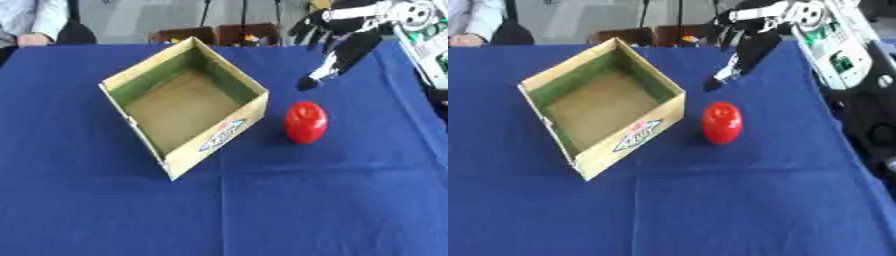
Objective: Pick up objects on the table and place them in the box.
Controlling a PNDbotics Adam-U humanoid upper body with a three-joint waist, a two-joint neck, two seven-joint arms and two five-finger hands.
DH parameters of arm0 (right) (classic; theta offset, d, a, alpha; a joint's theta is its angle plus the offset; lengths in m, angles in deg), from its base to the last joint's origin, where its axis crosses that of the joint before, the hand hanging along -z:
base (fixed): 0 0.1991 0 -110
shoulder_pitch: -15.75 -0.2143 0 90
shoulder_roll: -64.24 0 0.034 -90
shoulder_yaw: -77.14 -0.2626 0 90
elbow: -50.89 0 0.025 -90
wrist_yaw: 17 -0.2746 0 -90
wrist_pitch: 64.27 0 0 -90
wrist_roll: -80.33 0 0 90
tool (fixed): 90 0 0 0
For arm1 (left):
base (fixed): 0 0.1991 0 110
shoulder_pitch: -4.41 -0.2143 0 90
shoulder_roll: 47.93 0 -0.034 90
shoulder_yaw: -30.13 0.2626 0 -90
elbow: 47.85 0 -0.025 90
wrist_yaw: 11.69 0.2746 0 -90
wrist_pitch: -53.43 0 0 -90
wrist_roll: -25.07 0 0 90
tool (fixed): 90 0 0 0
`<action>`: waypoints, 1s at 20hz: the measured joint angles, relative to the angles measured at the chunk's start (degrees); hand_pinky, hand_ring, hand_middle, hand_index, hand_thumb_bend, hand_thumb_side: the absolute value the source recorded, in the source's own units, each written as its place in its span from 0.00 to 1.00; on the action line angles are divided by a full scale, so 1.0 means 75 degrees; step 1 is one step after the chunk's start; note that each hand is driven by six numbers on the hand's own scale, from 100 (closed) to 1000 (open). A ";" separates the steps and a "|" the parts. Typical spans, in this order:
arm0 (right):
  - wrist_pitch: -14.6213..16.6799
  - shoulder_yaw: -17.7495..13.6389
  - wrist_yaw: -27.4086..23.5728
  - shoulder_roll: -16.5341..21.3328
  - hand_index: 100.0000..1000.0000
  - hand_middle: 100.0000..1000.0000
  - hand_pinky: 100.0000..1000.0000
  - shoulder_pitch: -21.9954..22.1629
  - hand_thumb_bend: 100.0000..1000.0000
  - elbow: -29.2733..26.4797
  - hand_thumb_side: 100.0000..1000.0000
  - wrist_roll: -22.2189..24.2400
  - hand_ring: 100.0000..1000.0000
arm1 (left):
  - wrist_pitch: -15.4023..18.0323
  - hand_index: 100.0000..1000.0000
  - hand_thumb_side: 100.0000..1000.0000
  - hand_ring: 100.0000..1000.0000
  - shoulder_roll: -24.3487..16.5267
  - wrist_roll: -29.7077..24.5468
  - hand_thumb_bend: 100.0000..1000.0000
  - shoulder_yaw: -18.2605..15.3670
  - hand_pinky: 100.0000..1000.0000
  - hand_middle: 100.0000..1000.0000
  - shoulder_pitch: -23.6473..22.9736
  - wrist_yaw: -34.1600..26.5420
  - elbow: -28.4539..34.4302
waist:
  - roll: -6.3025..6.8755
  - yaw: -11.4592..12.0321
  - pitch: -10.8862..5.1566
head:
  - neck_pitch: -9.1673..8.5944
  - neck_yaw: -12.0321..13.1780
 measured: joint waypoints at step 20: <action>-0.0279 0.0470 0.0675 0.0119 0.94 0.87 0.73 0.0742 0.64 -0.0309 0.23 -0.0029 0.84 | -0.0019 0.85 1.00 0.81 0.0002 -0.0010 0.00 0.0000 0.59 0.79 0.0005 0.0000 0.0000 | 0.0000 0.0020 0.0000 | -0.0001 -0.0009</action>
